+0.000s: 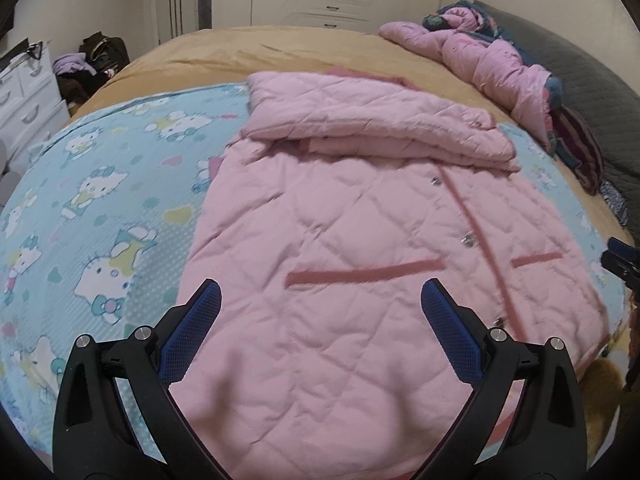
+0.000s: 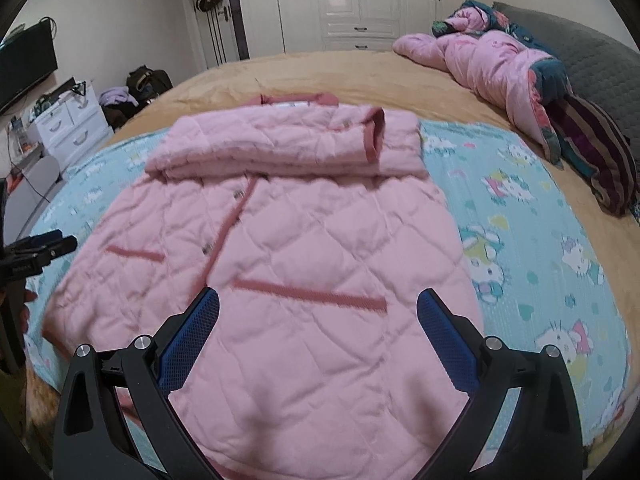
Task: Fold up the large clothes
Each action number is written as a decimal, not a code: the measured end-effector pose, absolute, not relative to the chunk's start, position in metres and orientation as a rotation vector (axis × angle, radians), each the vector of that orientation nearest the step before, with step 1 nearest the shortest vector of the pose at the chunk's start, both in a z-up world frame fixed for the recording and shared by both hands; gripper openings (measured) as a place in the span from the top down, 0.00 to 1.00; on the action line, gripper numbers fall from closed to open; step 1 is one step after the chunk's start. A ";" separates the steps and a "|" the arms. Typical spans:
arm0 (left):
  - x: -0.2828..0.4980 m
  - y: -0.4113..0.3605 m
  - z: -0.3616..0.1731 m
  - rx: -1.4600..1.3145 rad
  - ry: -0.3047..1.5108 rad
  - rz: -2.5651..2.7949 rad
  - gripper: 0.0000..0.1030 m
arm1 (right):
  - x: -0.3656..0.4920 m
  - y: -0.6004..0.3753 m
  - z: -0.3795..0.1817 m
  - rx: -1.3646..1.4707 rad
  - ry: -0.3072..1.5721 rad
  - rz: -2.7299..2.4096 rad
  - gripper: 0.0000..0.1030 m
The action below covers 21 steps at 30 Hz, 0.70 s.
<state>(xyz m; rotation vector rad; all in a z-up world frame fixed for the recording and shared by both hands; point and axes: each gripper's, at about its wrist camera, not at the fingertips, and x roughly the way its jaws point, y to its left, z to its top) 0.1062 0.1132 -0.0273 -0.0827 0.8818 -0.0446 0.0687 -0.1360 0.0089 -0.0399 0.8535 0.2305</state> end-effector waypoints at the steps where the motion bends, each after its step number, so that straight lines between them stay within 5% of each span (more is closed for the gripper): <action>1: 0.105 0.115 -0.030 -0.077 0.886 -0.037 0.09 | 0.067 -0.140 0.005 -0.037 0.861 0.222 0.04; 21: 0.066 0.174 -0.087 -0.166 1.017 0.028 0.09 | 0.038 -0.197 -0.045 0.008 1.000 0.104 0.04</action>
